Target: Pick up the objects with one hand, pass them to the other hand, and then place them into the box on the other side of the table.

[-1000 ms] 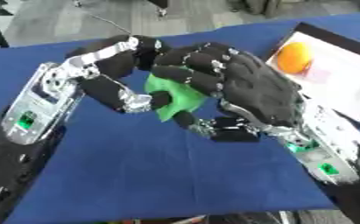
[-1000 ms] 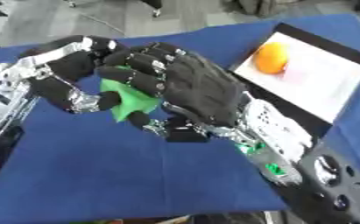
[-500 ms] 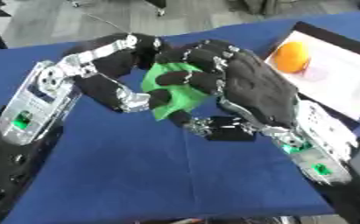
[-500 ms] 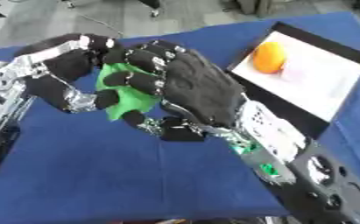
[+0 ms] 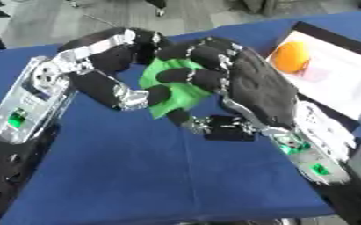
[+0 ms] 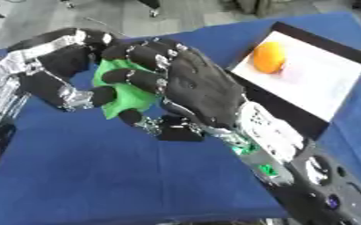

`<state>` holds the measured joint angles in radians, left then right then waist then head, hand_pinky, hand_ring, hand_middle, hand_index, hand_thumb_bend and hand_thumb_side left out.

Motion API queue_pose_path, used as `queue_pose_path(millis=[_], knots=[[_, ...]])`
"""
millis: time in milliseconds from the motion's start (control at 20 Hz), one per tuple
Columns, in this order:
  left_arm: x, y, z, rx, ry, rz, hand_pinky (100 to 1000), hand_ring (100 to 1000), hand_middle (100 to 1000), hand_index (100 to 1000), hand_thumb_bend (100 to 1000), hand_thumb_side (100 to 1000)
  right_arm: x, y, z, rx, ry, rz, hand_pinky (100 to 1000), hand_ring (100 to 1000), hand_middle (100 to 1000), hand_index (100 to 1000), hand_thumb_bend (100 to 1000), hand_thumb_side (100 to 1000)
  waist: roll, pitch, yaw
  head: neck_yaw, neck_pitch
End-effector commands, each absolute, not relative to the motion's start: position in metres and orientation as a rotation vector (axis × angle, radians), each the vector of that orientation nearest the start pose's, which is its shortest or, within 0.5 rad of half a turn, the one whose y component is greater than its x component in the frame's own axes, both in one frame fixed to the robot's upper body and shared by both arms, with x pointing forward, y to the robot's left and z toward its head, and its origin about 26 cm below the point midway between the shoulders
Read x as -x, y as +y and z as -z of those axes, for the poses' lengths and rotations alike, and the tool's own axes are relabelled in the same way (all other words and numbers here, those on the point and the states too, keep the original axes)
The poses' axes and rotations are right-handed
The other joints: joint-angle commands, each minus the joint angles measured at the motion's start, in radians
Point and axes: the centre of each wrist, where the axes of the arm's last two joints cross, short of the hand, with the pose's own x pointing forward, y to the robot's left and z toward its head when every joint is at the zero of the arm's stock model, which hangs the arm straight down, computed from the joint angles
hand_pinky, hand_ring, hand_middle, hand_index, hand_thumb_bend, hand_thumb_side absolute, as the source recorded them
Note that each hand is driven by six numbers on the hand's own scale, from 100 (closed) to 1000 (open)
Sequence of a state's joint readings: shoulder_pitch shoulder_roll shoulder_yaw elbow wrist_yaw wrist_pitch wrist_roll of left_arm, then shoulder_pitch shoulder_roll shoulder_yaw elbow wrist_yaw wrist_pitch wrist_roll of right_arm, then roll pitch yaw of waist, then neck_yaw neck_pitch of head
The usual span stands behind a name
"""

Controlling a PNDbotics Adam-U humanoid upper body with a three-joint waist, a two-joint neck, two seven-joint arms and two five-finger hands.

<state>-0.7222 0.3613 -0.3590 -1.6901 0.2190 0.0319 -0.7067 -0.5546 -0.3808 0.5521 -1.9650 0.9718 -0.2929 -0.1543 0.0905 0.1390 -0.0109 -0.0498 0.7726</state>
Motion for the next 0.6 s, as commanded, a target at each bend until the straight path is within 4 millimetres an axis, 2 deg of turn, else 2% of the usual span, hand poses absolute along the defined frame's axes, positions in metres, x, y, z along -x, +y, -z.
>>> queue_pose_path(millis=[50, 350, 600], knots=[[-0.346, 0.142, -0.256, 0.767, -1.946, 1.496, 675, 448, 419, 501, 100, 327, -0.304, -0.136, -0.201, -0.846, 2.653, 1.439, 387, 397, 165, 274, 100, 100, -0.005, -0.01, 0.002, -0.004, -0.003], [-0.353, 0.15, -0.259, 0.735, -1.976, 1.457, 687, 470, 448, 539, 100, 462, -0.301, -0.139, -0.204, -0.822, 2.626, 1.445, 390, 399, 176, 269, 100, 100, -0.006, -0.009, 0.0, -0.012, -0.003], [-0.359, 0.154, -0.258, 0.71, -1.984, 1.451, 694, 478, 457, 552, 100, 526, -0.295, -0.134, -0.209, -0.741, 2.6, 1.468, 391, 400, 182, 268, 100, 100, -0.006, -0.008, -0.001, -0.025, -0.003]])
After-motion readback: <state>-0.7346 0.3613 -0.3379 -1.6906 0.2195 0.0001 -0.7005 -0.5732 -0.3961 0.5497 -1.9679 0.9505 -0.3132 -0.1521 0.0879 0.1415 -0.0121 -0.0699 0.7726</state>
